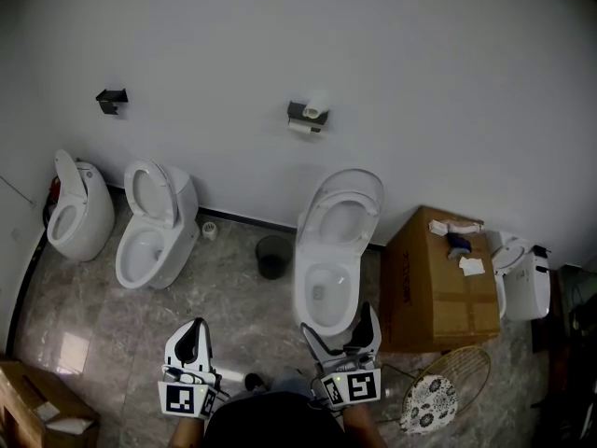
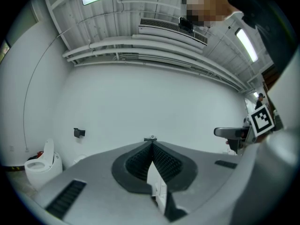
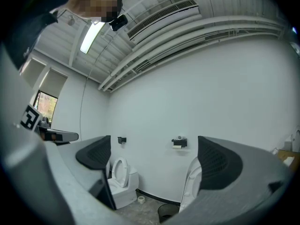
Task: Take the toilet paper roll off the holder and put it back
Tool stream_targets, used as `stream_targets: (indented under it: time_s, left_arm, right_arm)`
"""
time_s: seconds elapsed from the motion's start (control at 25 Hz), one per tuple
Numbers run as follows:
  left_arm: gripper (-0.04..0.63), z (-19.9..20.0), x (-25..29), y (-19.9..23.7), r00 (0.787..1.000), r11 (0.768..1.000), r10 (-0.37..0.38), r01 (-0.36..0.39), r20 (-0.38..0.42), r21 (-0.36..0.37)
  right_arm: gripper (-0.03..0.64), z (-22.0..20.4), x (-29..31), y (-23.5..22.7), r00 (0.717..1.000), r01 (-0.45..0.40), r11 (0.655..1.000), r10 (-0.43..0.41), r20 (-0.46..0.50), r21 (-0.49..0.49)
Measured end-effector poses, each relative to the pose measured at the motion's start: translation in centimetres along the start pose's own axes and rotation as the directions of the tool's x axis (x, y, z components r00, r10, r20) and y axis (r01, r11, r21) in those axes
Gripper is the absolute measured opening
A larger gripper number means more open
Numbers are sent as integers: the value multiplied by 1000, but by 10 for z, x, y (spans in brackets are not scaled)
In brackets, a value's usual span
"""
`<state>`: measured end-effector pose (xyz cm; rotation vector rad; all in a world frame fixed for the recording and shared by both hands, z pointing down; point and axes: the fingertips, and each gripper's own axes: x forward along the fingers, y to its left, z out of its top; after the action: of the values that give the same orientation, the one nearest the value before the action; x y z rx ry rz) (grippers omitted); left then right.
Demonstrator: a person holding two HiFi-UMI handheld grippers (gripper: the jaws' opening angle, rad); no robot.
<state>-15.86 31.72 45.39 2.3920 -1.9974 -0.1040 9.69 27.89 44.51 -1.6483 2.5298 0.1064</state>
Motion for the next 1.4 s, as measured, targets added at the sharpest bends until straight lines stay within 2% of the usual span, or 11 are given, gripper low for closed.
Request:
stream_targets:
  time_s: [0.2, 0.56, 0.76, 1.04, 1.28, 1.4]
  left_arm:
    - [3, 6, 4, 6, 998, 1000, -10, 10, 55, -2]
    - [3, 2, 22, 12, 998, 999, -34, 34, 47, -4]
    - [3, 2, 38, 24, 997, 999, -41, 41, 73, -4]
    - [3, -11, 69, 41, 999, 1000, -27, 27, 38, 15]
    - [3, -19, 106, 55, 1000, 1000, -14, 14, 20, -14]
    - [3, -40, 127, 60, 999, 1000, -22, 22, -46, -12]
  right_arm:
    - [557, 5, -1, 3, 1000, 9, 1000, -9, 13, 1]
    - [557, 1, 17, 0, 999, 27, 1000, -28, 15, 10]
    - [557, -5, 40, 2, 1000, 19, 1000, -19, 24, 7]
    - [557, -17, 79, -6, 1000, 18, 1000, -18, 22, 21]
    - [557, -32, 119, -21, 1000, 18, 1000, -18, 4, 26]
    - [556, -38, 143, -34, 1000, 20, 999, -20, -4, 28]
